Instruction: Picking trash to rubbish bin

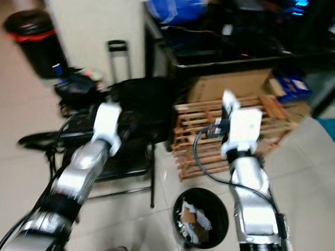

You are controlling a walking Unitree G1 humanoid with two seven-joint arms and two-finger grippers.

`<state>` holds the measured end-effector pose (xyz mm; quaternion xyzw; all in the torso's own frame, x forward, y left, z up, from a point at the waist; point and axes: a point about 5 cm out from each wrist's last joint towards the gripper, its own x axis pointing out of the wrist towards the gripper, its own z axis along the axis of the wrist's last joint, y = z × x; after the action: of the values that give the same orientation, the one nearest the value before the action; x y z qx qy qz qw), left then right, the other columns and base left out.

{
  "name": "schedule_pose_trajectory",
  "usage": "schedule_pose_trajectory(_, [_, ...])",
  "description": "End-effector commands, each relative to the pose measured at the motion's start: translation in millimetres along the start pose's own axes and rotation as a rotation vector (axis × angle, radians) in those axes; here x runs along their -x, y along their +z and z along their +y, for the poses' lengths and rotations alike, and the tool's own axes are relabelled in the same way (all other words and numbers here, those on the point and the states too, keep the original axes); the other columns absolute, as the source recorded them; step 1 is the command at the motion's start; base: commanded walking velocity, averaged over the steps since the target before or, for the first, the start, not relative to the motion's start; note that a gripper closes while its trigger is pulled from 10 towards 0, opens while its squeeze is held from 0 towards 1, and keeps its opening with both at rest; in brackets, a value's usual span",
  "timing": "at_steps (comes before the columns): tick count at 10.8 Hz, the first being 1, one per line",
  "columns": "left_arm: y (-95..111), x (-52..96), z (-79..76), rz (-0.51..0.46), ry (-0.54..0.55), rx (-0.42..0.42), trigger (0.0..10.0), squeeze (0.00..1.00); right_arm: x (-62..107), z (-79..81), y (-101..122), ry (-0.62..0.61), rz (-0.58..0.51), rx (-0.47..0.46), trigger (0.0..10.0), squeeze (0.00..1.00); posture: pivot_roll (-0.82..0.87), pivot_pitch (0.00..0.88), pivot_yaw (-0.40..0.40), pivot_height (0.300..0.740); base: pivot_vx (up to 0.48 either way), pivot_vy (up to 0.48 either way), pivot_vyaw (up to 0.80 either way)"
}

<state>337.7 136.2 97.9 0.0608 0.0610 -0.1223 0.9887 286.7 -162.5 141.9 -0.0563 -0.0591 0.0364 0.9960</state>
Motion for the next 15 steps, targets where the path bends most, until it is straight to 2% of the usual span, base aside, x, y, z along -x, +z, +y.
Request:
schedule_pose_trajectory(1, [-14, 5.9, -1.9, 0.047, -0.005, -0.021, 10.0, 0.0, 2.2, 0.3, -12, 0.006, 0.035, -0.013, 10.0, 0.0, 0.26, 0.178, -0.069, 0.74, 0.0, 0.0, 0.0])
schedule_pose_trajectory(2, [-23, 10.6, 0.3, 0.068, 0.0, -0.029, 10.0, 0.0, 2.7, 1.8, -20, 0.01, 0.063, -0.025, 10.0, 0.0, 0.27, 0.185, -0.071, 0.74, 0.0, 0.0, 0.0])
schedule_pose_trajectory(3, [-44, 25.0, 2.5, 0.121, -0.007, -0.045, 10.0, 0.0, 5.5, 5.5, -41, 0.019, 0.131, -0.048, 10.0, 0.0, 0.3, 0.216, -0.078, 0.74, 0.0, 0.0, 0.0])
schedule_pose_trajectory(6, [-55, 33.8, -2.4, 0.163, -0.055, -0.048, 10.0, 0.0, 2.4, 5.4, -54, 0.023, 0.163, -0.057, 10.0, 0.0, 0.32, 0.225, -0.079, 0.74, 0.0, 0.0, 0.0])
schedule_pose_trajectory(7, [-59, 36.5, -7.0, 0.17, -0.103, -0.06, 10.0, 0.0, 1.2, 5.7, -56, 0.022, 0.161, -0.059, 10.0, 0.0, 0.32, 0.22, -0.075, 0.74, 0.0, 0.0, 0.0])
schedule_pose_trajectory(9, [-43, 31.2, -20.1, 0.073, -0.176, -0.111, 10.0, 0.0, -0.2, 6.1, -57, 0.014, 0.149, -0.054, 10.0, 0.0, 0.31, 0.208, -0.069, 0.74, 0.0, 0.0, 0.0])
schedule_pose_trajectory(11, [-24, 20.4, -35.5, 0.022, -0.23, -0.077, 10.0, 0.0, -0.6, 6.3, -59, 0.012, 0.143, -0.051, 10.0, 0.0, 0.3, 0.199, -0.066, 0.74, 0.0, 0.0, 0.0])
schedule_pose_trajectory(13, [-10, 20.6, -57.1, -0.035, -0.346, -0.083, 10.0, 0.0, -1.8, 5.2, -61, 0.004, 0.145, -0.042, 10.0, 0.0, 0.29, 0.196, -0.066, 0.74, 0.0, 0.0, 0.0])
schedule_pose_trajectory(15, [11, 10.0, -75.0, -0.111, -0.364, -0.089, 10.0, 0.0, -4.0, 7.3, -60, 0.004, 0.137, -0.041, 10.0, 0.0, 0.29, 0.19, -0.069, 0.74, 0.0, 0.0, 0.0])
